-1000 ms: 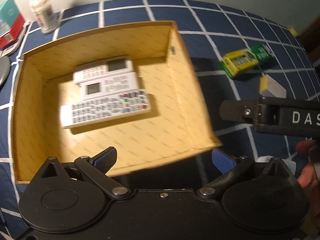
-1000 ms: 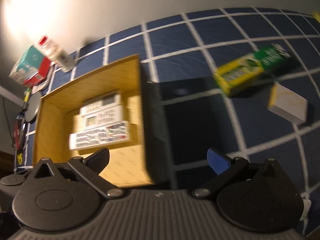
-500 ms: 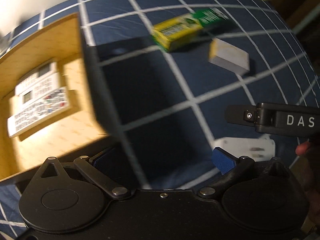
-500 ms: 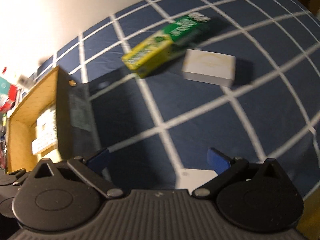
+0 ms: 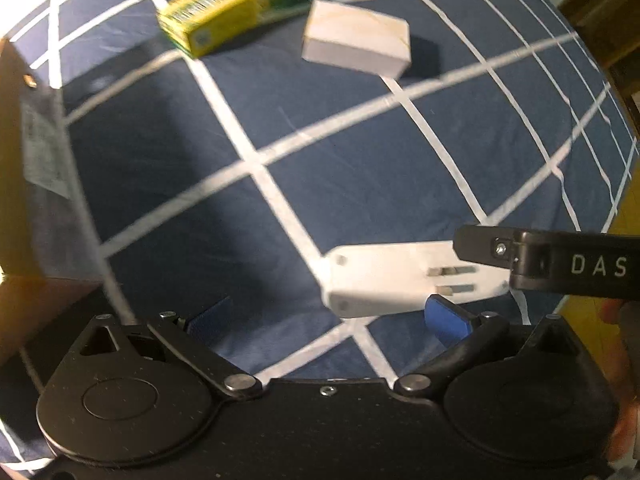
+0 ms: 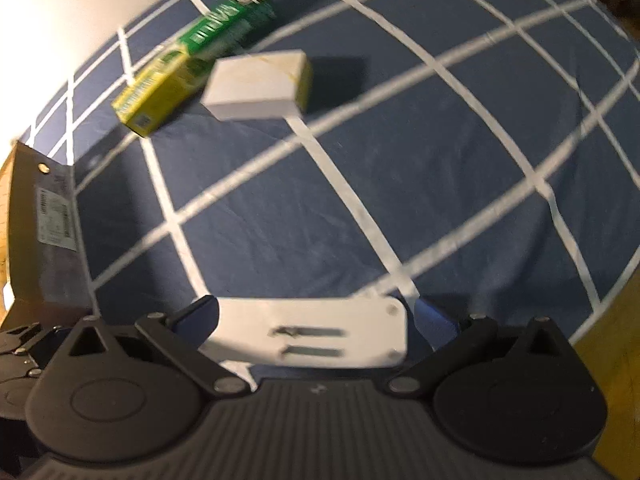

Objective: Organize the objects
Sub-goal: 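Move the right gripper to the flat white plastic piece on the sheet, then close the right gripper on the edge of the flat white piece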

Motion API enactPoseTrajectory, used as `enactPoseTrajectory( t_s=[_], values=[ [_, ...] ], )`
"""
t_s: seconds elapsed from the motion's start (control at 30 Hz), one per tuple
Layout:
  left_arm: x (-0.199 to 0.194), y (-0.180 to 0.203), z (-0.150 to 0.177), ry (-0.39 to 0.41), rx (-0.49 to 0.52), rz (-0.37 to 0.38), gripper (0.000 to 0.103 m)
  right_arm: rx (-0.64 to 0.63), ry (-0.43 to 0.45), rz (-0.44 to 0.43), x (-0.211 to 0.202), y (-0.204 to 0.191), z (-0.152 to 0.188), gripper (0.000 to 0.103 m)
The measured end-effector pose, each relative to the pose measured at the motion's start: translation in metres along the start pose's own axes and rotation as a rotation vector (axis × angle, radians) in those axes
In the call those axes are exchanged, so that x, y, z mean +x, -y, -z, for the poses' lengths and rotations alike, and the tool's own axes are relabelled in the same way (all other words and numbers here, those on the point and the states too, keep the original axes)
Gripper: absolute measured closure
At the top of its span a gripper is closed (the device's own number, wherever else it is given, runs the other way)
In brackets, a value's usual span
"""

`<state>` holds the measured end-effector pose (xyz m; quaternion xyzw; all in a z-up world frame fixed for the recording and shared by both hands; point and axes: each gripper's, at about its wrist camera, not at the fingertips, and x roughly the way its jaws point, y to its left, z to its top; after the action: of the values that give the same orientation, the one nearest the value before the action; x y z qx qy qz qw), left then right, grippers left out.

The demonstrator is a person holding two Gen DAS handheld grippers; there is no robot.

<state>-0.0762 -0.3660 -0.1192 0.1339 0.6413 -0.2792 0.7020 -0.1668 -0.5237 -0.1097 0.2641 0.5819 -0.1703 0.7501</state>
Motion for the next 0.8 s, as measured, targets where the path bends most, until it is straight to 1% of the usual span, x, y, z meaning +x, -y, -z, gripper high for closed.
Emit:
enactPoseTrajectory(
  t_s=[0.13, 0.2, 0.37, 0.5, 0.6, 0.8],
  values=[
    [0.017, 0.011, 0.002, -0.028, 0.009, 0.016, 0.000, 0.009, -0.041, 0.004, 0.013, 0.012, 0.006, 0.000],
    [0.023, 0.015, 0.003, -0.038, 0.013, 0.024, 0.000, 0.016, -0.052, -0.009, 0.017, 0.015, 0.007, 0.000],
    [0.035, 0.020, 0.004, -0.053, -0.002, 0.044, 0.000, 0.039, -0.079, -0.010, 0.029, 0.023, 0.011, 0.000],
    [0.040, 0.025, 0.004, -0.059, 0.005, 0.072, 0.000, 0.040, -0.099, -0.022, 0.036, 0.025, 0.010, 0.000],
    [0.044, 0.026, 0.002, -0.060, 0.001, 0.079, 0.000, 0.048, -0.109, -0.040, 0.040, 0.026, 0.008, 0.000],
    [0.053, 0.026, -0.001, -0.074, -0.005, 0.086, 0.000, 0.035, -0.135, -0.043, 0.045, 0.023, 0.007, 0.002]
  ],
)
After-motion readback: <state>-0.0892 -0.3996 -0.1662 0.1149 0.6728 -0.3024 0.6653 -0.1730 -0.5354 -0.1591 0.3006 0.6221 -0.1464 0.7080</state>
